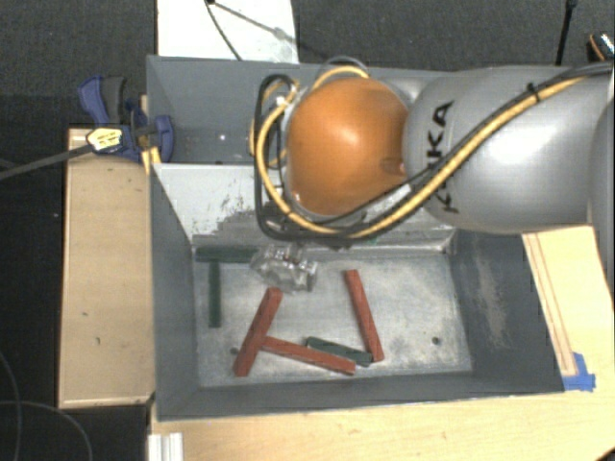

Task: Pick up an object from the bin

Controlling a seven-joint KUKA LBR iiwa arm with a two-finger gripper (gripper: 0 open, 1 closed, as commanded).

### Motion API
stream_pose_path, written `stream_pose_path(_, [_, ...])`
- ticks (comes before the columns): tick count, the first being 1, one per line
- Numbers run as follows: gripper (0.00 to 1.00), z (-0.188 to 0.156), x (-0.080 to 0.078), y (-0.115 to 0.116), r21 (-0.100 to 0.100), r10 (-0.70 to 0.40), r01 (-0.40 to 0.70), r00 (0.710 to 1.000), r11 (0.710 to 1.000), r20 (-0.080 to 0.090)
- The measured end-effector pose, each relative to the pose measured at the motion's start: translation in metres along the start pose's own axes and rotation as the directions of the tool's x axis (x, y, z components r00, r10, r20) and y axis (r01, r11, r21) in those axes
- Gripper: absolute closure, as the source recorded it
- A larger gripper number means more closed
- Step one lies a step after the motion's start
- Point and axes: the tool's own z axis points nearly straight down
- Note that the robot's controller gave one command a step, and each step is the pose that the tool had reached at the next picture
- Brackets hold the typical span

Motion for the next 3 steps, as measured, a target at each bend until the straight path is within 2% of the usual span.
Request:
stream_pose_path(1, [0.0,0.005,0.001,0.002,-0.008,0.004,-0.004,1.0,1.0,-0.006])
stream_pose_path(2, [0.0,0.044,0.007,0.077,-0.015,-0.053,0.053,0.999,0.998,-0.01])
stream_pose_path(3, [0.0,0.115,0.068,0.017,-0.008,0.127,-0.127,0.992,0.992,-0.011])
